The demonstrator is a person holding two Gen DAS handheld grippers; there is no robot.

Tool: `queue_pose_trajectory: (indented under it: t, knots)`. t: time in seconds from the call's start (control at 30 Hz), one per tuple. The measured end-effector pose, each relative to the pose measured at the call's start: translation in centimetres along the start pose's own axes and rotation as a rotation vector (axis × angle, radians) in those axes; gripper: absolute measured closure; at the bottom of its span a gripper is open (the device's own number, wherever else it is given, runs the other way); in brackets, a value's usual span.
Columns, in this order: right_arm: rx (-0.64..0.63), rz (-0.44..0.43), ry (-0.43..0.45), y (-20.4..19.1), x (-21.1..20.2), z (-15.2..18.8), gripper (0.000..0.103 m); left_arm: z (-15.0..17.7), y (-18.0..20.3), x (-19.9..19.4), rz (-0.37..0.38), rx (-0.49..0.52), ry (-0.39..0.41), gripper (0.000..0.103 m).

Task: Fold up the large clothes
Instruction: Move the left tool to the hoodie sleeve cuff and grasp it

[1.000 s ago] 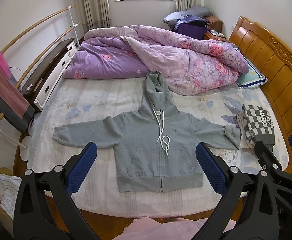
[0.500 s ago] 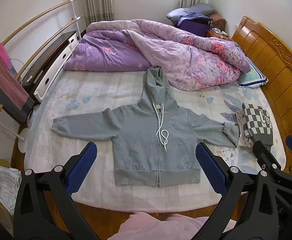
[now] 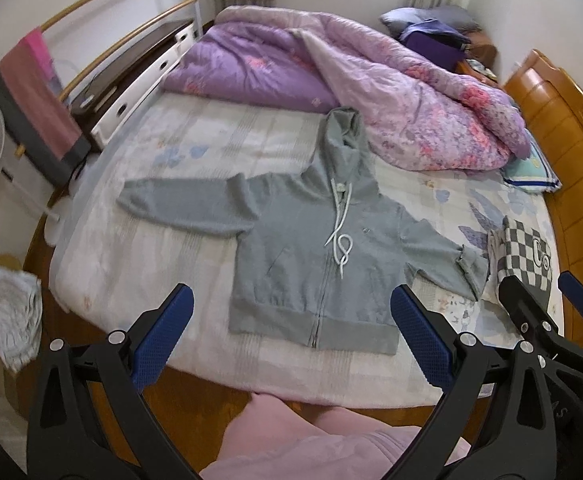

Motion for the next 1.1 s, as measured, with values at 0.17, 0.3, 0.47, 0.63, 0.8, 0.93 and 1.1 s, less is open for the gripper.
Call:
queue_pose_trajectory:
  t: [0.17, 0.3, 0.47, 0.63, 0.8, 0.93, 1.1]
  knots:
    - [-0.030, -0.108, -0.051, -1.1, 1.9, 0.3, 0.008, 1.1, -1.7, 0.1, -0.018, -0.079, -0.041, 0.004]
    - [-0.076, -0.149, -0.077, -2.8, 3.1, 0.5, 0.008, 1.7, -4.4, 0.5, -0.040, -0.179, -0.080, 0.004]
    - [-0.086, -0.224, -0.134, -5.2, 5.3, 0.5, 0.008, 1.9, -8.0, 1.2, -0.136, -0.212, -0.088, 0.004]
    - [-0.141, -0.238, -0.169, -8.6, 7.4, 0.4, 0.008, 1.6, -11.9, 2.8, -0.118, -0.275, -0.113, 0.004]
    - [-0.136, -0.238, -0.201, -13.0, 9.6, 0.2, 0.008, 0.7, -16.1, 5.6, -0.079, -0.270, -0.150, 0.004]
    - [-0.134, -0.206, -0.235, -17.1, 12.2, -0.3, 0.008, -0.7, -20.7, 8.8, -0.033, -0.280, -0.180, 0.004]
    - [-0.144, -0.184, -0.284, -22.8, 16.4, -1.0, 0.008, -2.5, -26.4, 14.4, -0.036, -0.268, -0.207, 0.004]
Point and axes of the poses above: each gripper's, at about its wrist camera, not at the fingertips, and x roughly the way its jaws point, y to its right, z to its underside, the point moved 3 cm from there along x, roughly the way its jaws point, and after that the axes turned 9 degrees about y, right-handed, at the moved point
